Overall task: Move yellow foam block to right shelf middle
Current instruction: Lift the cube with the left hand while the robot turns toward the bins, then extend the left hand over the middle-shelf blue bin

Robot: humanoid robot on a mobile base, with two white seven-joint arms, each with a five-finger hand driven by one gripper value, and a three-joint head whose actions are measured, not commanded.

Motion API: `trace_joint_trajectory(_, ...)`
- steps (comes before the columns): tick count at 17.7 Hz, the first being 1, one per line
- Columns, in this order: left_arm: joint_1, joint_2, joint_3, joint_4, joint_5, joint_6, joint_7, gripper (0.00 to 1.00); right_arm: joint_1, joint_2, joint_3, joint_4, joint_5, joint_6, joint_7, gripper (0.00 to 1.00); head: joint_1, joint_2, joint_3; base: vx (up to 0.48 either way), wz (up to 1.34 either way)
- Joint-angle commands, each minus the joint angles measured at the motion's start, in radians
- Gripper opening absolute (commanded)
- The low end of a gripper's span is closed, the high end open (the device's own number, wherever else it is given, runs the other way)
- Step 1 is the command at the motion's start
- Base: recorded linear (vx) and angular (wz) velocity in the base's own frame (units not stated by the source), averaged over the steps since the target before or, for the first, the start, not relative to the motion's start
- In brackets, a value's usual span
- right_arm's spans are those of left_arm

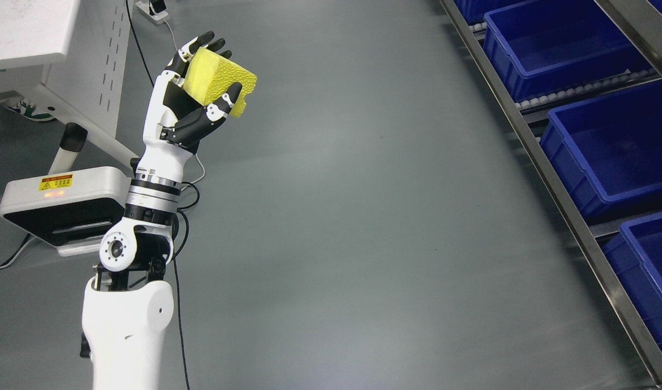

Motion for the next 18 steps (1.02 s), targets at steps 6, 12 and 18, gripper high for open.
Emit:
trace_joint_trajectory(6, -0.003, 0.017, 0.057, -0.015, 0.0, 0.001, -0.006, 0.61, 0.002, -0.017, 0.0, -0.017, 0.003, 0.001, 0.003, 1.0, 0.0, 0.0, 0.0, 0.141, -0.04)
trace_joint_trajectory(12, -0.023, 0.017, 0.059, -0.015, 0.0, 0.007, -0.003, 0.61, 0.002, -0.017, -0.001, -0.017, 0.003, 0.001, 0.003, 1.0, 0.0, 0.0, 0.0, 0.267, -0.35)
trace_joint_trajectory(18, -0.031, 0.017, 0.072, -0.015, 0.0, 0.015, -0.005, 0.61, 0.002, -0.017, -0.001, -0.017, 0.003, 0.001, 0.003, 1.0, 0.0, 0.0, 0.0, 0.45, -0.63)
